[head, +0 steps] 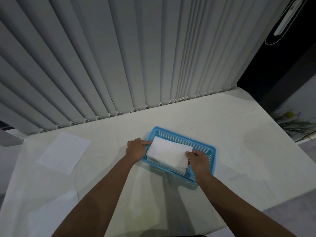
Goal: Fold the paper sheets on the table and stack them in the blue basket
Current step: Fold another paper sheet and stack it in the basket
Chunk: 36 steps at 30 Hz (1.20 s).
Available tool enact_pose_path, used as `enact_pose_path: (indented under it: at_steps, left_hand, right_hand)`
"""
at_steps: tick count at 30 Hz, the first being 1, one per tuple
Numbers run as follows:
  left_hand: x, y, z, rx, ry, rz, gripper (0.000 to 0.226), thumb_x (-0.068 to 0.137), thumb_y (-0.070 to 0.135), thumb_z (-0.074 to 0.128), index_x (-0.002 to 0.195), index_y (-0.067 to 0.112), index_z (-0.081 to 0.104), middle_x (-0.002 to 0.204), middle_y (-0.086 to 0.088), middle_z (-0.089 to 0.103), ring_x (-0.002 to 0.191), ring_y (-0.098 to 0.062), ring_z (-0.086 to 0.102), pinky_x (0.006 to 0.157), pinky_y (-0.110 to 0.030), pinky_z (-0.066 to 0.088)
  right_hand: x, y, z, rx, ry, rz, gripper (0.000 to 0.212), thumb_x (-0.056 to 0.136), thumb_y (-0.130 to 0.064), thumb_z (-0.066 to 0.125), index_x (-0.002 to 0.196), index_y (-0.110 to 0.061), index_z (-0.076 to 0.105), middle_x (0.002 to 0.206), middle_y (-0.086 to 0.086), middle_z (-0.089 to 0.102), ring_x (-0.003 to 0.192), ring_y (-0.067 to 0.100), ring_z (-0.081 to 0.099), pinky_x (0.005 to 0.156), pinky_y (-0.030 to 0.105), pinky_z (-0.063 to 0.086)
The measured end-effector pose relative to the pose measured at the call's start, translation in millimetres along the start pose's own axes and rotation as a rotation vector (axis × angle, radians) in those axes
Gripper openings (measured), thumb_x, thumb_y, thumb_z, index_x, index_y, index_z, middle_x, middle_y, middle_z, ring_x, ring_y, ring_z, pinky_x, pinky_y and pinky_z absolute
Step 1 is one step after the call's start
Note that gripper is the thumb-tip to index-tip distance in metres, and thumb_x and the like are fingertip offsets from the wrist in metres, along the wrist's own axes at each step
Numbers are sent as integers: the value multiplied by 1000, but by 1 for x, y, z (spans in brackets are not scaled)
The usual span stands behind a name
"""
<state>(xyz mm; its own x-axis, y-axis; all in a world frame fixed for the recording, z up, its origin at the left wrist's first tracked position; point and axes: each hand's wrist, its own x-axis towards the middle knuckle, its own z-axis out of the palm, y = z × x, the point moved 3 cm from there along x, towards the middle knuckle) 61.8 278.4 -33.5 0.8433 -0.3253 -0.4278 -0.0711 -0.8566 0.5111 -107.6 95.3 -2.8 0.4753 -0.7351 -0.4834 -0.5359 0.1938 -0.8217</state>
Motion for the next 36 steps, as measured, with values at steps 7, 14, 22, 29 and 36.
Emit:
enact_pose_path:
  at_steps: [7,14,22,29,36]
  left_hand:
    - [2,-7,2,-27,-28,-28,55,94,11,24,116,42,64,127,-5,57,120,-30,48,102,-38,43]
    - [-2,-2,3,-65,-26,6,54,90,5,27,111,31,70,110,-9,62,113,-32,52,100,-43,45]
    - [-9,3,0,-40,-51,17,55,91,4,26,119,29,66,124,-9,57,122,-32,48,107,-41,40]
    - [-18,11,-3,-55,-82,-9,43,96,8,34,129,20,58,148,-15,38,138,-35,33,115,-45,30]
    - [-27,18,-11,-40,162,136,43,92,8,36,125,21,60,129,-5,57,128,-30,46,104,-44,42]
  right_hand:
    - [-1,2,2,33,1,50,29,87,-13,63,61,-7,53,58,9,53,56,21,47,61,31,38]
    - [-3,8,2,58,4,104,24,86,-17,66,65,-7,57,66,10,59,63,22,53,67,33,44]
    - [-5,4,3,36,5,85,24,87,-17,65,66,-7,60,61,7,60,60,21,56,69,38,49]
    - [-8,1,3,52,10,91,23,89,-17,63,69,-9,56,54,5,54,41,13,44,39,21,36]
    - [-12,4,-7,-167,88,-148,25,87,-32,64,104,-15,59,95,0,63,83,17,61,73,28,44]
